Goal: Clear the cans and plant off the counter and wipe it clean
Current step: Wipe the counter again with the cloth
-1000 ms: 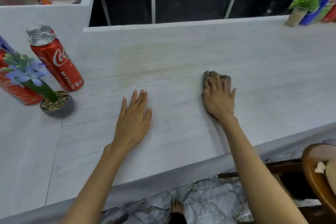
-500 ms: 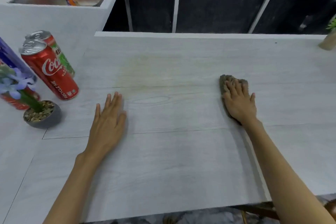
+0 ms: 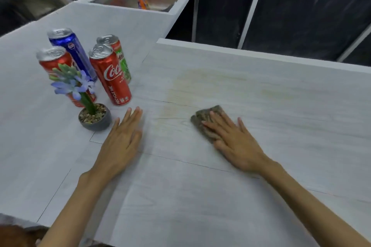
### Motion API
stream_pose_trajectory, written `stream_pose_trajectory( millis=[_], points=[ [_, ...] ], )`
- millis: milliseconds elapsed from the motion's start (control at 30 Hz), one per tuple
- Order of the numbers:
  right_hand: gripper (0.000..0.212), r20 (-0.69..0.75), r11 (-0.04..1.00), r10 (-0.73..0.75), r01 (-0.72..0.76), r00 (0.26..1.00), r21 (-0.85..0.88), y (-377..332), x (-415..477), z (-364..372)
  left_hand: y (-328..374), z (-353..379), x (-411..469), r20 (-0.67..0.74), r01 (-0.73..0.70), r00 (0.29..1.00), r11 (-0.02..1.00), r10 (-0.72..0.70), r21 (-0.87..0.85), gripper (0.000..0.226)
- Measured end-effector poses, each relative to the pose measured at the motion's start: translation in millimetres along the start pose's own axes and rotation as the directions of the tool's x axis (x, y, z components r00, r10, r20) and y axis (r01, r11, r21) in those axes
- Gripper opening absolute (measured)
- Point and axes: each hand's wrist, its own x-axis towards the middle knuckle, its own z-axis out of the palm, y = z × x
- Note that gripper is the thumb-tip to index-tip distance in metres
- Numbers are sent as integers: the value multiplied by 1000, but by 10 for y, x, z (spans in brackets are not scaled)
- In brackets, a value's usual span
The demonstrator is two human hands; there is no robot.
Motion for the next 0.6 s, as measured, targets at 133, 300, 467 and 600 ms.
stream_pose_trajectory(
  millis=[133, 300, 467, 600],
  points=[
    [55, -92, 905, 424, -422, 901, 42, 566, 762, -218, -15, 10, 243, 38, -46, 998, 999, 46, 2, 61],
    [52, -97, 938, 342, -334, 935, 92, -228, 1566, -24, -45, 63, 503, 61, -20, 998, 1000, 20, -5, 50],
    [65, -49, 996, -86, 87, 995, 14, -874, 780, 202, -88, 131, 522, 30, -26, 999, 998, 27, -52, 60],
    [62, -21, 995, -77, 78, 997, 65, -171, 377, 26, -96, 136, 465, -29, -82, 996, 995, 81, -56, 60]
  ],
)
